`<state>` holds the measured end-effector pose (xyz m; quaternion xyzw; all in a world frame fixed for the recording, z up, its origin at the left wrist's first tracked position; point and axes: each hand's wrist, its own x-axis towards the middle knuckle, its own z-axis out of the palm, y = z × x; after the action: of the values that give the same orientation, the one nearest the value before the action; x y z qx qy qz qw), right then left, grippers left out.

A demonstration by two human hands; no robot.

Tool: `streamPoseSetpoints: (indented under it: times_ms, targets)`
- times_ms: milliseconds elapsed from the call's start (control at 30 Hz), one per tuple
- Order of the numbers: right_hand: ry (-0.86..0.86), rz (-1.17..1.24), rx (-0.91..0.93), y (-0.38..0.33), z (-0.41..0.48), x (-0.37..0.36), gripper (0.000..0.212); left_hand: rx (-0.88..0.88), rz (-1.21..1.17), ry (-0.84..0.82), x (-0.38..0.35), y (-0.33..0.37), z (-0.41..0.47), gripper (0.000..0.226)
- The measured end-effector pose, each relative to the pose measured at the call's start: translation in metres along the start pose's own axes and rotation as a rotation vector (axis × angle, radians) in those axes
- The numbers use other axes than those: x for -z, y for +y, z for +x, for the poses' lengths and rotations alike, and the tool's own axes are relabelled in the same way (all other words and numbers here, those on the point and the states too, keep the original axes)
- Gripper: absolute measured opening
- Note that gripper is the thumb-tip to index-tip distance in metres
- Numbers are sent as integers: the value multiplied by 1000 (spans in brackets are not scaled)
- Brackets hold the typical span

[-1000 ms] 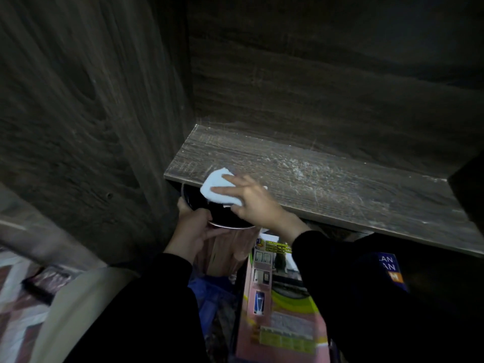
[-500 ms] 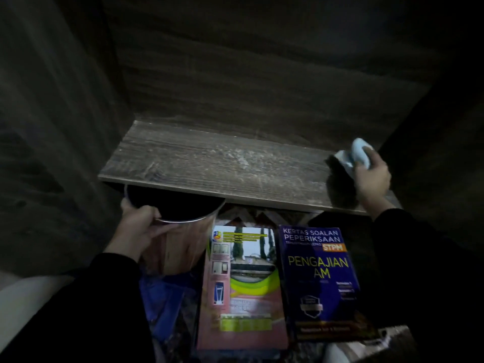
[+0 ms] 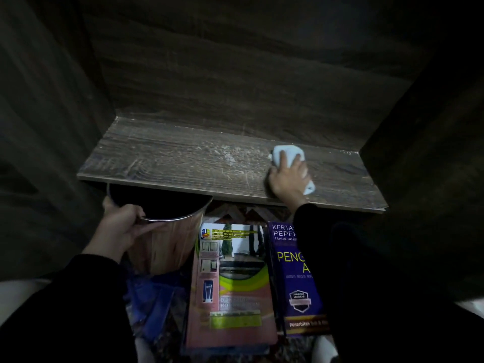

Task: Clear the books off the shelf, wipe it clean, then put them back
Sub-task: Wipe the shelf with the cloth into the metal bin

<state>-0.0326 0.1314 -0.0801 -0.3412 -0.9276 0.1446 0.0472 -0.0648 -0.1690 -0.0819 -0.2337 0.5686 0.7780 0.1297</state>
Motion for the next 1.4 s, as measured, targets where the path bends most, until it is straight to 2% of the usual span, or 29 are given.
streamPoseSetpoints:
  times_ms: [167, 333, 600, 700, 767, 833, 900, 1000, 1067, 1133, 1200, 1267, 1333, 1400]
  targets:
    - [-68, 42, 232, -83, -27, -29, 59, -1, 3, -15, 2, -2, 2, 73]
    - [-123, 46, 481, -134, -60, -50, 61, -7, 2, -20, 2, -2, 0, 73]
    - [-231, -27, 853, -159, -92, -53, 73, -8, -8, -18, 1, 3, -10, 73]
    - [-215, -67, 951, -157, -90, -49, 72, 0, -2, -9, -1, 2, -7, 77]
    - [-199, 47, 991, -154, -84, -48, 66, 6, -5, 1, -2, 0, -4, 78]
    - [-235, 386, 931, -150, -78, -42, 59, 6, -2, 11, -4, -1, -3, 78]
    - [-271, 743, 710, -142, -72, -29, 55, -1, 10, 22, -7, -1, -3, 76]
    - [-312, 1074, 355, -114, -50, -2, 48, -12, 17, 38, -10, -3, 0, 74]
    - [-248, 1234, 151, -86, -31, 17, 44, -18, 13, 37, -11, -4, 1, 74]
    - [-69, 1312, -6, -54, -13, 36, 45, -26, 16, 31, -12, -5, 3, 75]
    - [157, 1278, -92, -17, 4, 50, 41, -26, 28, 37, -13, -6, 6, 76]
    - [326, 1022, -133, 22, 27, 59, 36, -20, 35, 45, -15, -7, 7, 76]
    - [382, 612, -181, 58, 48, 66, 38, -22, 41, 50, -19, -7, 4, 75]
    - [367, 313, -181, 85, 66, 74, 44, -29, 56, 48, -22, -6, 0, 73]
